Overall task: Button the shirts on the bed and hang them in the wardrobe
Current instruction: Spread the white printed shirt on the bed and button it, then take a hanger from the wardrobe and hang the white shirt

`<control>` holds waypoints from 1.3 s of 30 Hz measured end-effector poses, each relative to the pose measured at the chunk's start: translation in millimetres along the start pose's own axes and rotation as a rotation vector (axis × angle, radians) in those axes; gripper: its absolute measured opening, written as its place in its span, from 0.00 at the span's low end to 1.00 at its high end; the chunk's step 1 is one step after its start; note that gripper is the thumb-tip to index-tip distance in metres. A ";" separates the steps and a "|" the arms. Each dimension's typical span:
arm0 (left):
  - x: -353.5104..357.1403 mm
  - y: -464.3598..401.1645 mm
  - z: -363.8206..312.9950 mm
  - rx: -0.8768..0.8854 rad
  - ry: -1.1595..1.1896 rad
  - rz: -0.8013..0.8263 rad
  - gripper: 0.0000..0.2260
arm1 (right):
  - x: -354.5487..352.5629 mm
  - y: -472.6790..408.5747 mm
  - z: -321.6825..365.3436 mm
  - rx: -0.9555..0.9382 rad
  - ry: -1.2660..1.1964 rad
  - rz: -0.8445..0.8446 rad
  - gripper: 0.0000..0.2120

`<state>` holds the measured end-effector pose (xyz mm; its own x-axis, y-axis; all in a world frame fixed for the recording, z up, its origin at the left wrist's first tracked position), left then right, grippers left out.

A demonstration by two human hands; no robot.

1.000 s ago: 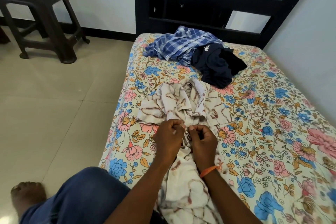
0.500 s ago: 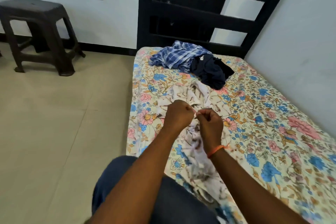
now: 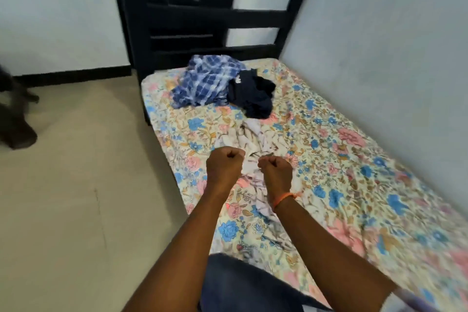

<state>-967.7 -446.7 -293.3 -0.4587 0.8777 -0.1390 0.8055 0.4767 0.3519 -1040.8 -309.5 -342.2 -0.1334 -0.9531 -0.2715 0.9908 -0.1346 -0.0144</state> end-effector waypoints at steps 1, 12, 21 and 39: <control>-0.2 10.6 -28.5 -0.015 -0.024 0.033 0.08 | -17.0 1.6 21.6 0.030 0.008 -0.024 0.08; -15.3 201.7 -238.2 -0.135 -0.148 0.276 0.06 | -207.3 97.8 264.7 0.169 -0.114 -0.236 0.04; 51.9 407.4 -238.5 -0.009 -0.279 0.746 0.06 | -395.0 312.1 301.0 0.132 -0.106 -0.644 0.07; 20.9 1092.9 -57.1 0.257 -0.592 2.229 0.08 | -623.7 974.2 326.1 0.231 0.052 -2.122 0.03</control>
<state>-118.3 89.8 141.2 0.9682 -0.2495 -0.0156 -0.2408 -0.9477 0.2096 0.2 65.5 126.9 -0.7548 0.6555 -0.0258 -0.6429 -0.7470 -0.1693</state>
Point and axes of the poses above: each hand's wrist, its own y-axis away from the middle knuckle, its own x-axis out of the palm, z = x × y, the point moved 3 cm from there along -y, towards the middle knuckle, and after that the axes turned 8 degrees about -x, right-handed, at the moved point
